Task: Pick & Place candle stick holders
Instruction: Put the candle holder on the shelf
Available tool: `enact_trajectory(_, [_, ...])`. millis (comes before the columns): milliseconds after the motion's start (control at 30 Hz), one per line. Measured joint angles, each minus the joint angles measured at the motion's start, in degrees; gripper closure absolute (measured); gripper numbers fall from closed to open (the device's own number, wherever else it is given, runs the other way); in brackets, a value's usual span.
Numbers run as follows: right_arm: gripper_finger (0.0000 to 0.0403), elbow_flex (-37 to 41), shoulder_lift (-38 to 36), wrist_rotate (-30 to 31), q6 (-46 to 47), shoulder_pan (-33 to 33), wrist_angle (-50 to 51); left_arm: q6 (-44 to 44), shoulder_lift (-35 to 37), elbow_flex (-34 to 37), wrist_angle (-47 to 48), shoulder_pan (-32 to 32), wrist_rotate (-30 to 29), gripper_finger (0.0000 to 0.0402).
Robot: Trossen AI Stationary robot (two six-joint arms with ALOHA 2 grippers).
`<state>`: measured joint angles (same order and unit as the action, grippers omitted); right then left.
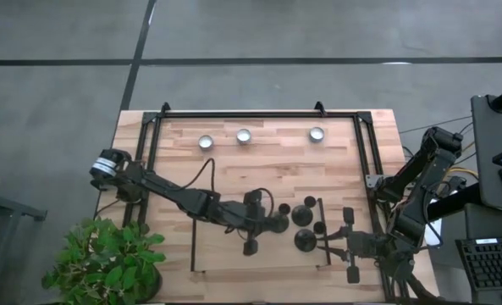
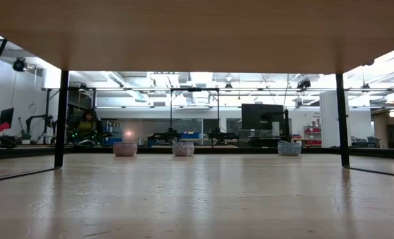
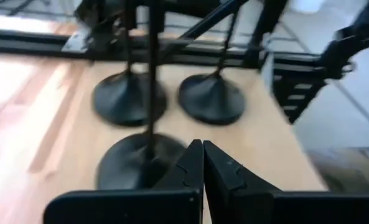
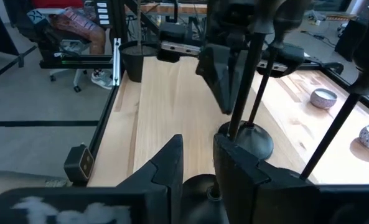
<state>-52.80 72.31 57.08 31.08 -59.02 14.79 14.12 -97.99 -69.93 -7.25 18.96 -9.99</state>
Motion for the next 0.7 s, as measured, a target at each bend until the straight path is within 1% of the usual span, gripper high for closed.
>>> enact_trajectory(67, [0.0326, 0.00, 0.00, -0.13, -0.01, -0.01, 0.00, 1.50, 0.06, 0.00, 2.27, 0.00, -1.61, 0.0401])
enact_trajectory(167, [0.0331, 0.00, 0.00, -0.15, -0.01, -0.01, 0.02, 3.16, 0.23, 0.00, 5.32, -0.11, -1.94, 0.0401])
enact_trajectory(233, [0.0334, 0.00, 0.00, -0.15, -0.04, 0.01, 0.01, 3.96, 0.35, 0.00, 7.09, -0.11, -3.42, 0.0401])
enact_trajectory(467, [0.0328, 0.00, -0.04, -0.16, -0.18, 0.01, 0.00, 3.61, 0.41, -0.04, 10.58, -0.11, -11.69, 0.0401])
enact_trajectory(700, [0.0316, 0.00, -0.04, -0.15, -0.18, -0.01, 0.00, 5.25, -0.22, -0.04, 10.76, -0.26, -12.39, 0.0401])
